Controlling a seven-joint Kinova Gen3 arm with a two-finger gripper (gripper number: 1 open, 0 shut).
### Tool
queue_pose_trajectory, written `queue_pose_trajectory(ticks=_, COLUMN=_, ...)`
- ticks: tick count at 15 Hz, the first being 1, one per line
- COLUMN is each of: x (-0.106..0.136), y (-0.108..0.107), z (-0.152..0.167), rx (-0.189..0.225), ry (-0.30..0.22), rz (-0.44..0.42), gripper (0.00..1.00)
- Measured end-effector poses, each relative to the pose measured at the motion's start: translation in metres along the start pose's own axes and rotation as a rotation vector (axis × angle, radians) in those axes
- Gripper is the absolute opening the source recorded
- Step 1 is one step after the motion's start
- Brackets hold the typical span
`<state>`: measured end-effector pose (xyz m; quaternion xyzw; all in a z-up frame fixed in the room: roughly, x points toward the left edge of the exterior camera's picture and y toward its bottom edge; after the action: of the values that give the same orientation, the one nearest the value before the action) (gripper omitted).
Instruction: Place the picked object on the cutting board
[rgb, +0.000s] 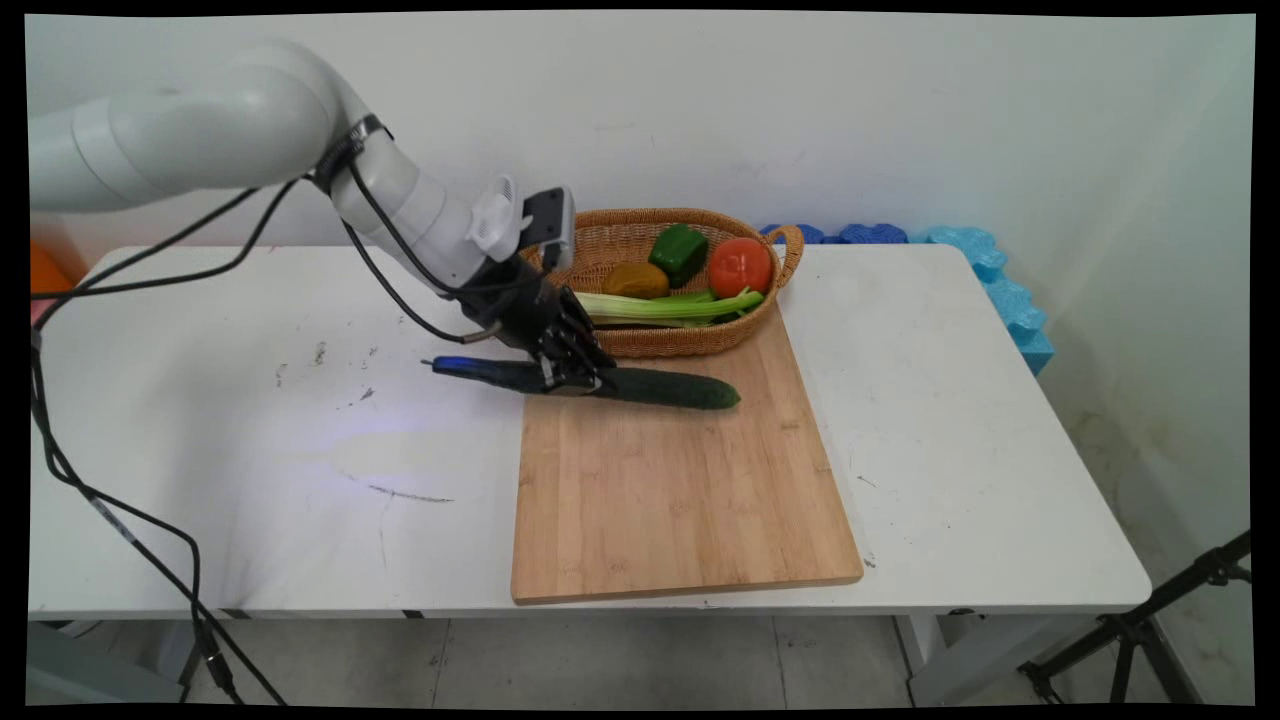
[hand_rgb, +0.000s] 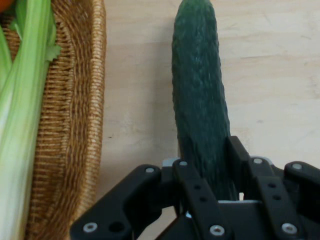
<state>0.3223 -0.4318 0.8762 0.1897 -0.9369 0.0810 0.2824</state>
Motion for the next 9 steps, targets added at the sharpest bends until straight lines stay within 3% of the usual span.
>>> queue_pose_trajectory(ticks=9, x=-0.006, y=-0.003, z=0.041, rx=-0.01, ry=0.029, rz=-0.012, gripper=0.0)
